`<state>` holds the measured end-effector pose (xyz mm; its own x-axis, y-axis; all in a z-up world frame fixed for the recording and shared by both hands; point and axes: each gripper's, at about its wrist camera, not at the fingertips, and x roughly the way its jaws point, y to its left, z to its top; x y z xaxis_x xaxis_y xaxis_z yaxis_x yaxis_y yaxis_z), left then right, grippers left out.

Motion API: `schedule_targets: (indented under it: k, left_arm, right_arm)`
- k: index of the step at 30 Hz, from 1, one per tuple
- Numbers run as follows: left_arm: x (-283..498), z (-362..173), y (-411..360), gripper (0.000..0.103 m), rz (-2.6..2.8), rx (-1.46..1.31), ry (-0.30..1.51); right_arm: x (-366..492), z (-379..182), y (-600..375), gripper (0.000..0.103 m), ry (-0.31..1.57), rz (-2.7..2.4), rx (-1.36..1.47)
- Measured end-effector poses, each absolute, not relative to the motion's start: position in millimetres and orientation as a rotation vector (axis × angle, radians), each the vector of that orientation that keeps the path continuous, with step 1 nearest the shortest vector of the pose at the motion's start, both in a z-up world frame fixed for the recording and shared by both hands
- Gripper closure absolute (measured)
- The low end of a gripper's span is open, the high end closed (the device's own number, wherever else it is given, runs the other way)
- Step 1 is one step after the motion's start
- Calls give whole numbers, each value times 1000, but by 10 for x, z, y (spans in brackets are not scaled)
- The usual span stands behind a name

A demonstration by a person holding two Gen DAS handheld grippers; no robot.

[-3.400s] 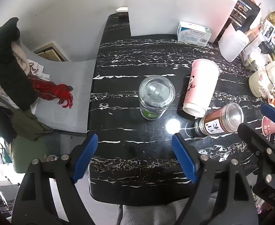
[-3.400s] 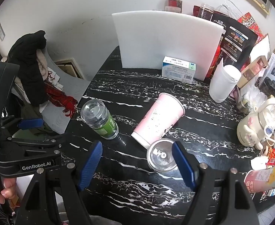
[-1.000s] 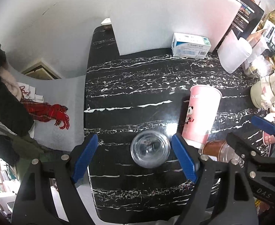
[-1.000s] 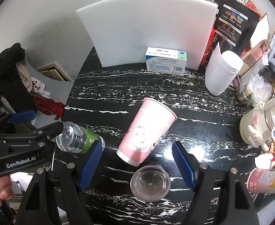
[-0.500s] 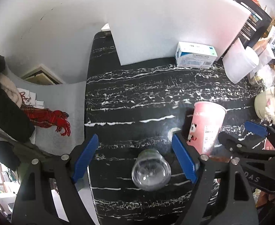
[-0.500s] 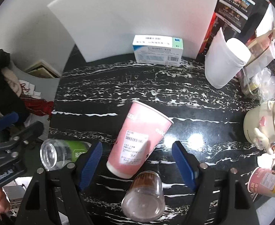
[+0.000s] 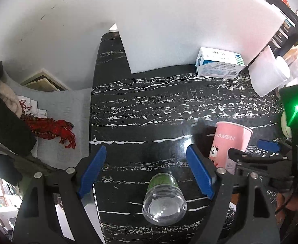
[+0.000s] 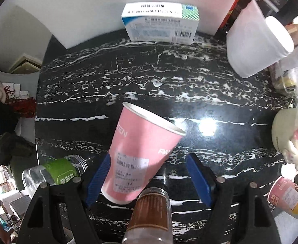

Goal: Flip cup upside down
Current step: 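Close the right tool around the pink cup's body, then lift the pink cup with the right tool and turn it upright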

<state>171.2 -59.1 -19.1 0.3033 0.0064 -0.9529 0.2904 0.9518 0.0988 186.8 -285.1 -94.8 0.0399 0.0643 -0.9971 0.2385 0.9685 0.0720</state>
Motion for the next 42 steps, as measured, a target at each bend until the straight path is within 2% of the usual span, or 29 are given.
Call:
schedule_targets:
  k: [14,21,37,40,42]
  left_arm:
    - [1876,-190,-573,23,-193,244,1248]
    - [1899,-162,-613,23,-197,242,1241]
    - [2023,-153,-860,23,-213,252,1209]
    - [2016,-140,-863,23,-208,259,1207]
    - [1998,-141,-841,23,-202,263,1209]
  right_arm:
    - [2147,-1289,-2790,24,1641,-75,253]
    - [2232,-1271,-2864,25,1577,-54,284]
    - [2511,-1077,-2989,28,1443,-21,152]
    - [2435,-1037,-2954,27,1442,1,166]
    - [2361,-1056,-2915,22,1461,0,172]
